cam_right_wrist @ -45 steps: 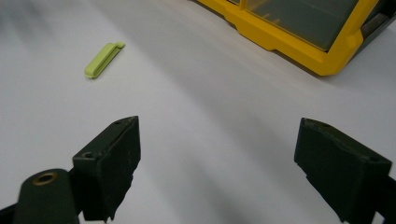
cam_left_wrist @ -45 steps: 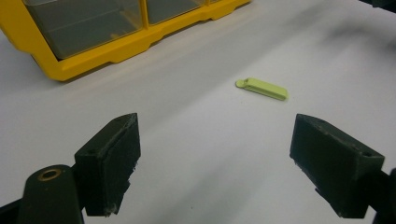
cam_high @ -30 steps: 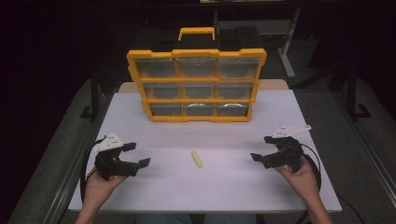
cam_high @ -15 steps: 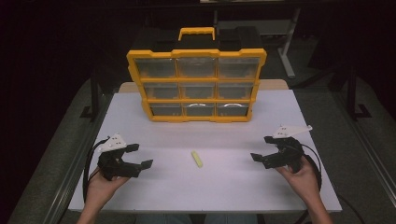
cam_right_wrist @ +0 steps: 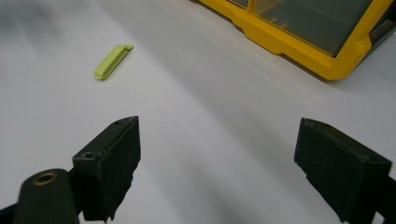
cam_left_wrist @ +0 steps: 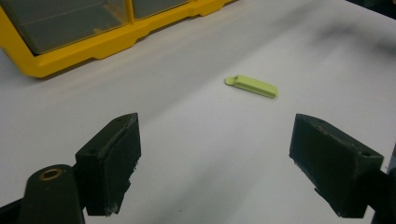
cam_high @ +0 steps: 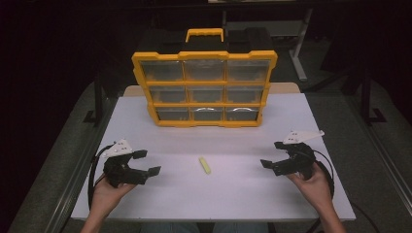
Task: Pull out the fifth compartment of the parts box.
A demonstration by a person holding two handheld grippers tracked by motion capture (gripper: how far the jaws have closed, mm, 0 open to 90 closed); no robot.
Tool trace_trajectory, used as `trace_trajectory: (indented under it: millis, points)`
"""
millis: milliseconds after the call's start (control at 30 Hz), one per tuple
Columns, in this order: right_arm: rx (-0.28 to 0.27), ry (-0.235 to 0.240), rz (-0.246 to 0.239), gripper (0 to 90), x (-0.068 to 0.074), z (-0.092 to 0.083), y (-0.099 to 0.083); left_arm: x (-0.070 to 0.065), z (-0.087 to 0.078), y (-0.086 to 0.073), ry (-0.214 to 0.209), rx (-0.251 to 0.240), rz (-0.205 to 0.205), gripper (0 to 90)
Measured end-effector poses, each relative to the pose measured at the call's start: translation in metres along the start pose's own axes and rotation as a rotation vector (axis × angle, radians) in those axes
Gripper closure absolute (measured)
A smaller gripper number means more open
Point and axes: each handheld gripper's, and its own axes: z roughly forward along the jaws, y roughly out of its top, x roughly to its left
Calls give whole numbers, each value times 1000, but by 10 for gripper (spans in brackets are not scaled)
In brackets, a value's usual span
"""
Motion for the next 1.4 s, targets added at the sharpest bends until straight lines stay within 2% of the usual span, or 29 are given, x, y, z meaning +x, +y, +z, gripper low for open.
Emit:
trace_trajectory:
  millis: [167,333,433,600,733,867,1033,1400]
  points:
    - [0,1,-2,136,-1,0,0,-1,2,1,-21,0,-4,167]
    - [-6,4,6,136,-1,0,0,-3,6,5,-68,-12,-6,169]
    - [-11,3,4,136,-2,-1,1,-3,8,9,-107,-36,-12,169]
    - [-11,6,12,136,-3,-1,1,-4,13,15,-134,-52,-21,169]
    - [-11,6,3,136,-3,0,2,0,21,23,-205,-91,-68,169]
    - [-14,7,5,136,-4,-1,2,3,28,30,-245,-117,-96,172]
    - [-14,9,4,136,-4,-1,2,3,35,41,-273,-131,-106,183]
    - [-19,13,3,136,-4,-1,2,1,47,62,-288,-155,-137,224]
